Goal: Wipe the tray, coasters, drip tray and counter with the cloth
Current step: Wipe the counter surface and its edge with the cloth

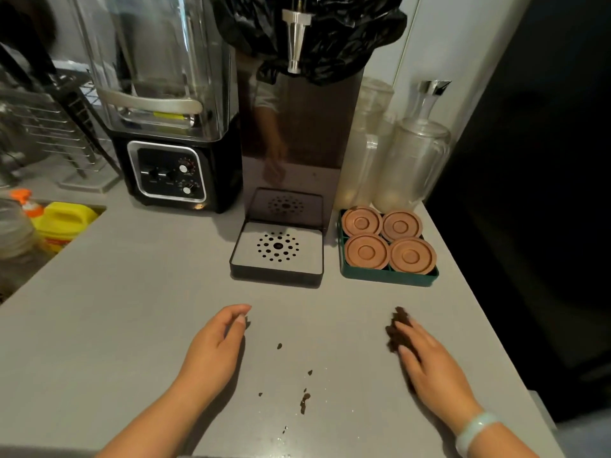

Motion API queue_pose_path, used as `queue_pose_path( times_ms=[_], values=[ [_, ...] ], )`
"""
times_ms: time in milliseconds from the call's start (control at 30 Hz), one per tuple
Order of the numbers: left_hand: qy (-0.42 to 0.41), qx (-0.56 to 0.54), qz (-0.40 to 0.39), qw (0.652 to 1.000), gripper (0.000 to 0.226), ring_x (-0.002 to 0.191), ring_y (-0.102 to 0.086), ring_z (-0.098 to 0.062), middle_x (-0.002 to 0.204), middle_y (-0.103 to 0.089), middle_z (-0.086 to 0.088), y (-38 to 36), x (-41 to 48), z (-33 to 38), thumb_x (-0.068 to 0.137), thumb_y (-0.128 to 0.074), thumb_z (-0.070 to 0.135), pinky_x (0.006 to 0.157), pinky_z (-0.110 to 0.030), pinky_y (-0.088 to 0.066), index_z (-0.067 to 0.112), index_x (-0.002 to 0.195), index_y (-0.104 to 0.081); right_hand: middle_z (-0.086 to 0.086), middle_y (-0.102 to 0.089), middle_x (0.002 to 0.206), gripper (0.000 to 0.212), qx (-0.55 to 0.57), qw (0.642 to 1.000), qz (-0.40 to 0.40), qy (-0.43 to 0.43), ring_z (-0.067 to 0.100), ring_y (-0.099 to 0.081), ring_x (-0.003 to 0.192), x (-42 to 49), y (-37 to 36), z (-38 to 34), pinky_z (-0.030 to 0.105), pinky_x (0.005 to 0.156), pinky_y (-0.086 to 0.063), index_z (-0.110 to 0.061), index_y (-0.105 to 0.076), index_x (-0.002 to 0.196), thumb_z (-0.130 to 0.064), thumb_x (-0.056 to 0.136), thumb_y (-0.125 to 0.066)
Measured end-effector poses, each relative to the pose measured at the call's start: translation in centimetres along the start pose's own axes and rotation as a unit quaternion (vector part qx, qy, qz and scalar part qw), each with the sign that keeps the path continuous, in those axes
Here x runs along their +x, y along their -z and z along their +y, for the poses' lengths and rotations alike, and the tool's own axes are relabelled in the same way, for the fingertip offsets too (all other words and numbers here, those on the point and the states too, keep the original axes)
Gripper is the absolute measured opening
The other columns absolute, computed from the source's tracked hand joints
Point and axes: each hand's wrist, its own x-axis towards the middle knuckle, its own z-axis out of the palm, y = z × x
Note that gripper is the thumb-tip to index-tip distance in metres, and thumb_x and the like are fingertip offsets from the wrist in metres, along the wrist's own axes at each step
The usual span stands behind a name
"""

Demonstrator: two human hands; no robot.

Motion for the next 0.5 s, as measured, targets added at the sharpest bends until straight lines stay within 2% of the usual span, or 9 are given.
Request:
queue_pose_path(
  times_ms=[133,200,267,333,400,467,500],
  values=[
    [0.004,-0.004,-0.012,1.0,0.022,0.109,-0.062,-0.011,0.112,-0.066,0.008,-0.1,0.0,-0.1,0.1,-0.045,0.018,0.098,-0.03,-0.043,0.031,0.111,-0.06,-0.015,-0.04,0.138,0.038,0.073,0.993,-0.032,0.082,0.001,-0.037,0.127,0.0,-2.8,-5.7,0.015,0.109,-0.024,-0.026,-0.057,0.128,-0.014,0.092,-0.056],
    [0.006,-0.004,-0.022,1.0,0.022,0.109,-0.061,-0.009,0.112,-0.066,0.01,-0.2,-0.1,0.0,0.1,-0.046,0.02,0.097,-0.028,-0.042,0.033,0.111,-0.059,-0.016,-0.047,0.133,0.037,0.138,0.986,-0.053,0.078,-0.001,-0.041,0.124,0.0,-3.4,-7.5,0.01,0.106,-0.026,-0.03,-0.06,0.121,-0.009,0.092,-0.056],
    [0.005,-0.007,-0.03,1.0,0.022,0.11,-0.061,-0.009,0.112,-0.066,0.01,0.0,-0.2,0.1,0.1,-0.046,0.021,0.098,-0.029,-0.043,0.034,0.111,-0.059,-0.011,-0.059,0.124,0.039,0.224,0.972,-0.055,0.037,0.002,-0.053,0.116,-0.1,-2.9,-8.1,0.007,0.099,-0.033,-0.034,-0.061,0.112,-0.002,0.09,-0.056],
    [0.003,-0.007,-0.032,0.999,0.022,0.11,-0.061,-0.01,0.114,-0.065,0.01,0.2,-0.1,0.1,0.1,-0.046,0.021,0.1,-0.031,-0.043,0.034,0.113,-0.059,-0.004,-0.066,0.113,0.042,0.281,0.96,0.007,-0.007,0.0,-0.059,0.103,-0.4,-1.3,-7.1,0.002,0.091,-0.036,-0.032,-0.062,0.107,0.005,0.088,-0.056],
    [0.004,-0.007,-0.026,1.0,0.023,0.112,-0.06,-0.011,0.117,-0.064,0.01,0.6,-0.2,-0.1,0.1,-0.045,0.022,0.103,-0.033,-0.042,0.031,0.116,-0.059,-0.001,-0.066,0.111,0.041,0.274,0.955,0.099,-0.054,-0.011,-0.057,0.098,-1.1,1.0,-4.4,-0.003,0.088,-0.034,-0.029,-0.062,0.108,0.007,0.088,-0.055],
    [0.004,-0.004,-0.019,1.0,0.024,0.113,-0.059,-0.01,0.117,-0.064,0.01,1.0,-0.3,-0.5,0.1,-0.045,0.022,0.103,-0.033,-0.042,0.03,0.117,-0.06,0.002,-0.065,0.116,0.038,0.207,0.957,0.166,-0.118,-0.002,-0.056,0.104,-2.5,3.5,-0.3,0.0,0.09,-0.034,-0.031,-0.061,0.113,0.0,0.091,-0.054],
    [0.006,-0.005,-0.018,1.0,0.024,0.113,-0.059,-0.011,0.116,-0.064,0.009,1.1,-0.4,-0.7,0.099,-0.045,0.022,0.103,-0.034,-0.042,0.03,0.117,-0.06,0.004,-0.064,0.12,0.036,0.17,0.956,0.177,-0.161,0.008,-0.056,0.109,-3.6,4.5,2.0,0.009,0.094,-0.037,-0.032,-0.061,0.116,-0.005,0.092,-0.054]
  ],
)
